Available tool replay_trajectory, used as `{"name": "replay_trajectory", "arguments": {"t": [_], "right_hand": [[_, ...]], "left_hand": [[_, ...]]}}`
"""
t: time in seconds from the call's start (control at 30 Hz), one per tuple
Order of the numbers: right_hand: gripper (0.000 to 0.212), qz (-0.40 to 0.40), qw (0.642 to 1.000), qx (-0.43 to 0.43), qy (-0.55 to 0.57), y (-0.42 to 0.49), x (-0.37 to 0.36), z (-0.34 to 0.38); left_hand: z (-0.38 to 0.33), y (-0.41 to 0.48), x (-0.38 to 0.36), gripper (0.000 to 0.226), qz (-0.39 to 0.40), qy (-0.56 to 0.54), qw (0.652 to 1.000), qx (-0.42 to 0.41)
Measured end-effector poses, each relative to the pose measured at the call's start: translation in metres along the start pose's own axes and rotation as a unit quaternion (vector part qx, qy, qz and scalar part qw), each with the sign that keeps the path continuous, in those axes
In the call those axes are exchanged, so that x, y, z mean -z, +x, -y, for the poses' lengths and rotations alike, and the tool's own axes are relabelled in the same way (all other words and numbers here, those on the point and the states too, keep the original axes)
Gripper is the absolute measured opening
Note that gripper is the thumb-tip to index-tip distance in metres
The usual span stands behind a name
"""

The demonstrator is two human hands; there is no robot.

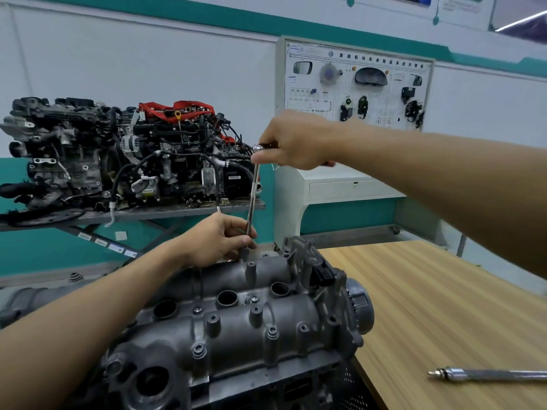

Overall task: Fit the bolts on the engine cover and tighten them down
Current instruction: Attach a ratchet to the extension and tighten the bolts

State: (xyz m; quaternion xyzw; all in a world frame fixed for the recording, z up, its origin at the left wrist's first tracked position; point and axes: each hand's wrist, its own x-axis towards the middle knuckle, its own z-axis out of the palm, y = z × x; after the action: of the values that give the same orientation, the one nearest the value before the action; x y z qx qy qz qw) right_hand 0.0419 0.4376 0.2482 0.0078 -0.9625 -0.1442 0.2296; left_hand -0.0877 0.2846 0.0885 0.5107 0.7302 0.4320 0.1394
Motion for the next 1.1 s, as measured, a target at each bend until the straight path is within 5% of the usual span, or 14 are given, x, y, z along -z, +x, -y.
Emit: {"name": "replay_trajectory", "arguments": {"t": [0.23,0.4,0.5,0.8,1.1], "right_hand": [[0.048,-0.086,0.989,-0.049,-0.114,0.0,-0.001,0.04],[0.03,0.066,0.995,0.038,-0.057,0.008,0.017,0.031],[0.05,0.107,0.99,0.032,0.087,0.0,0.013,0.017],[0.048,-0.019,0.982,-0.004,0.187,-0.002,-0.017,-0.009],[0.054,-0.062,0.996,-0.054,0.031,0.001,-0.017,0.006]], "left_hand": [[-0.001,-0.003,-0.012,0.021,-0.102,0.056,0.993,-0.027],[-0.003,-0.001,-0.01,0.018,-0.095,0.04,0.995,-0.011],[-0.004,-0.001,-0.008,0.017,-0.077,0.041,0.996,-0.012],[-0.003,-0.003,-0.013,0.018,-0.079,0.053,0.995,-0.03],[0.001,-0.003,-0.013,0.016,-0.097,0.043,0.994,-0.031]]}}
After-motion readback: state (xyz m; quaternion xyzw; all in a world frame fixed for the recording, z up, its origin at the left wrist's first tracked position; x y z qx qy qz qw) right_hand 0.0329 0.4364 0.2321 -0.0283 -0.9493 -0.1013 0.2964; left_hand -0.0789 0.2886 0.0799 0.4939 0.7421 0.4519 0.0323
